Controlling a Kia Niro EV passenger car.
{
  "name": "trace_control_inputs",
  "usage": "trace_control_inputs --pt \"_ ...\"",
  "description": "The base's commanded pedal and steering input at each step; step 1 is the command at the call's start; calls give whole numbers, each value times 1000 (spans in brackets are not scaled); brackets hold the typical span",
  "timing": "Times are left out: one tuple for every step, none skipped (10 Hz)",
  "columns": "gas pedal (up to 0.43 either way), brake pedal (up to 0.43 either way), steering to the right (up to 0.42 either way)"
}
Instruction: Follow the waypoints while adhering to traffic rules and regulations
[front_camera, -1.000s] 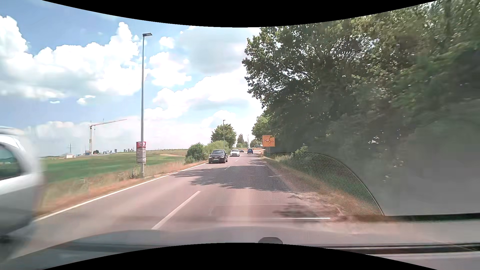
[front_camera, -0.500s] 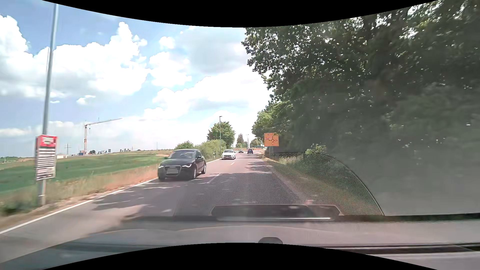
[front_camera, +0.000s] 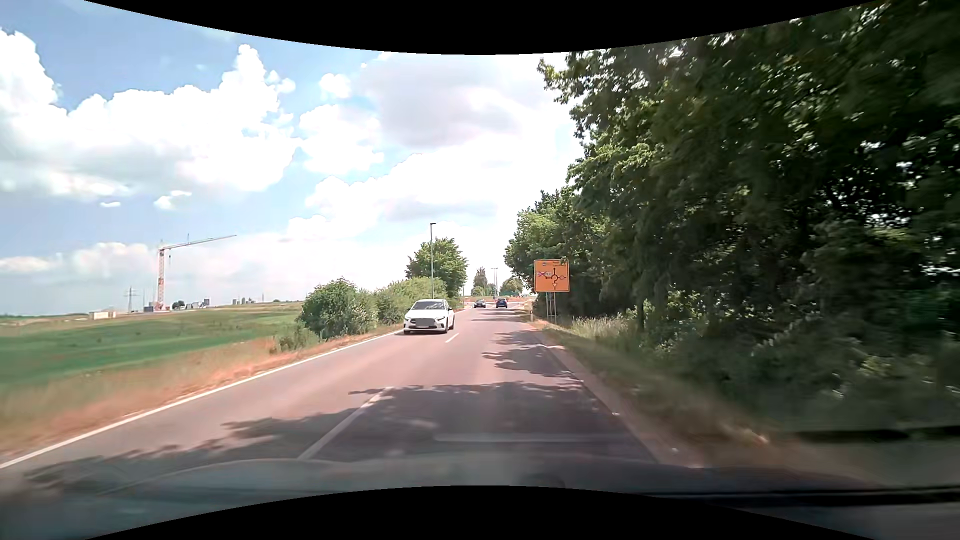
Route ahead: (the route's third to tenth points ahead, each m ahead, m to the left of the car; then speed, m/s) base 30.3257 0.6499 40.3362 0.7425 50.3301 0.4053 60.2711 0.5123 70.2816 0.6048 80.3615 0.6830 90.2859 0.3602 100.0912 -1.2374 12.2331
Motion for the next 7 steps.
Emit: trace_control_inputs --pt "130 0 -2" --pt "130 0 -2" --pt "130 0 -2" --pt "130 0 -2" --pt "130 0 -3" --pt "130 0 -3" --pt "130 0 -3"
